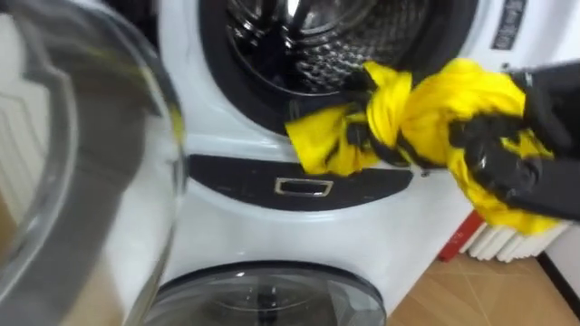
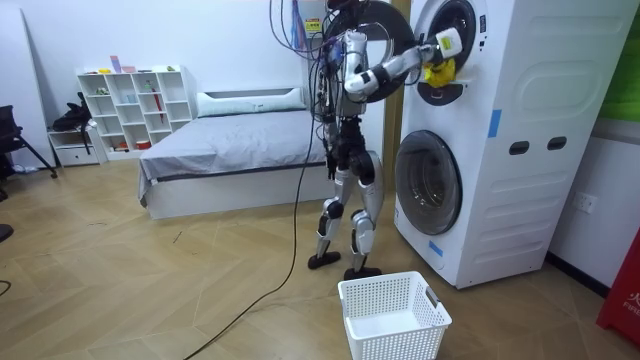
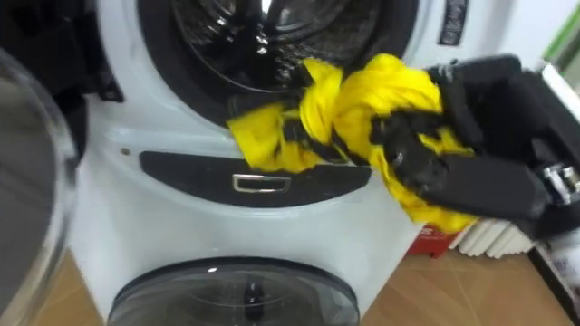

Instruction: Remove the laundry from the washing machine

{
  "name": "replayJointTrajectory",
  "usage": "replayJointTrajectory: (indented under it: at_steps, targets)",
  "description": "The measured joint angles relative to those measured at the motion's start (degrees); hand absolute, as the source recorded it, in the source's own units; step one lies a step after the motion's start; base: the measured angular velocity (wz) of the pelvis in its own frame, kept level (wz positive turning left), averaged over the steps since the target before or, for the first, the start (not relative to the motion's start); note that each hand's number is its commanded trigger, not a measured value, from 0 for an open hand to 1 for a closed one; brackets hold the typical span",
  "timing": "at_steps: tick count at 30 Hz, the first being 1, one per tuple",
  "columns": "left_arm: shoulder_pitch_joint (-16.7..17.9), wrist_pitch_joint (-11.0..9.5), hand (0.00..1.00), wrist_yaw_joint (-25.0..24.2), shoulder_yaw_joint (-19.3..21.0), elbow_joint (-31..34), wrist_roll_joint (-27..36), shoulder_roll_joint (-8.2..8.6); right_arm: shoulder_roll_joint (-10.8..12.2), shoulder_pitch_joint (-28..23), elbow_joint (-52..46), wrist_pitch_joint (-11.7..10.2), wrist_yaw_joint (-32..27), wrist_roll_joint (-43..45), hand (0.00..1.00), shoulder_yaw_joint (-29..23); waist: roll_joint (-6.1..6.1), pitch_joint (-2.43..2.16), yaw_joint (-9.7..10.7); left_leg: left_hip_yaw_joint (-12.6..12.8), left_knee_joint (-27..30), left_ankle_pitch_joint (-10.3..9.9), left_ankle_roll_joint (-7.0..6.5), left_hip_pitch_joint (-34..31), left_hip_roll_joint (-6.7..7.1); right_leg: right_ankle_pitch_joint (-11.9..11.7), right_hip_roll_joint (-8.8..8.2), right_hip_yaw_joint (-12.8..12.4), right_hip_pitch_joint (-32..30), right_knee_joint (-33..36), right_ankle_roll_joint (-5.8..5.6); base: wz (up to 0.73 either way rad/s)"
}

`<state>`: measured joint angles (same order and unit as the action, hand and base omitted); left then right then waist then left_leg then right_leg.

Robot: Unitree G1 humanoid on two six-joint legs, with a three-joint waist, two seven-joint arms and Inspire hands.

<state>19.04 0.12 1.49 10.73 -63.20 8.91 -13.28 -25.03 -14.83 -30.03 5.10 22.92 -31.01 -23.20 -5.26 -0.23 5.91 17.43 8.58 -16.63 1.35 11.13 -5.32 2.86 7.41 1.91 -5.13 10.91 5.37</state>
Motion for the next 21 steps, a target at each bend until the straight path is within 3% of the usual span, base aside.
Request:
replayJointTrajectory:
  at_steps: [2, 6, 12, 15, 18, 20, 21]
  targets:
    - [-1.1, 0.0, 0.00, -0.3, 0.0, -0.5, -0.8, -0.43, 0.5, -1.2, 1.5, 0.2, 1.5, 1.6, 1.00, -0.1, 0.44, 0.42, 0.3, 2.2, 0.0, -0.4, 0.14, 0.3, -0.21, -0.6, 0.68, -1.5, -0.3, -0.1, 0.11, -0.57]
    - [-4.3, -0.1, 0.00, -0.9, -0.3, -0.7, -1.0, -1.34, 0.6, -4.0, 3.6, 0.8, 4.1, 4.3, 1.00, -0.5, 0.60, 0.32, 0.4, 6.8, 0.3, -1.2, 0.44, 0.5, -1.00, -2.2, 1.98, -5.1, -1.0, -0.3, 0.28, -0.48]
    - [-7.4, 0.0, 0.00, -1.1, -0.4, -0.9, -2.0, -1.38, 0.5, -4.4, 4.1, 0.9, 6.1, 4.7, 1.00, -1.1, 0.75, 0.03, 3.3, 11.9, 1.4, -1.4, 0.48, 0.5, -0.79, -4.2, 3.13, -10.0, -2.2, -0.2, 0.05, -0.45]
    - [-8.0, 0.5, 0.00, -1.0, -1.2, -1.2, -1.6, -1.37, 0.6, -4.4, 4.6, 1.3, 7.3, 4.3, 1.00, -1.1, 0.91, -0.22, 4.7, 14.8, 2.4, -1.7, 0.70, 0.4, -0.87, -5.1, 4.01, -12.8, -2.8, -0.4, -0.58, -0.47]
    - [-9.2, 2.0, 0.00, -1.2, -5.2, -1.7, -1.5, -1.16, 1.2, -4.4, 6.9, 1.6, 7.4, 4.4, 1.00, -0.5, 1.69, -0.24, 5.9, 17.3, 3.0, -2.0, 0.40, 0.2, -0.87, -6.3, 4.68, -15.6, -3.1, -0.9, -1.53, -0.45]
    - [-10.2, 2.6, 0.00, -1.3, -6.7, -1.8, -1.2, -0.46, 2.1, -4.4, 8.4, 2.6, 7.4, 4.8, 1.00, -0.3, 2.30, 0.03, 6.4, 18.9, 3.1, -2.0, 0.28, 0.2, -0.89, -7.0, 4.75, -16.1, -3.4, -1.3, -2.30, -0.43]
    - [-10.6, 2.7, 0.00, -1.6, -7.2, -1.8, -0.5, -0.12, 2.6, -4.4, 9.7, 2.6, 7.3, 5.8, 1.00, 0.1, 2.93, -0.13, 6.7, 19.5, 3.2, -2.1, 0.25, 0.1, -0.86, -7.1, 4.72, -16.1, -3.6, -1.2, -2.47, -0.26]
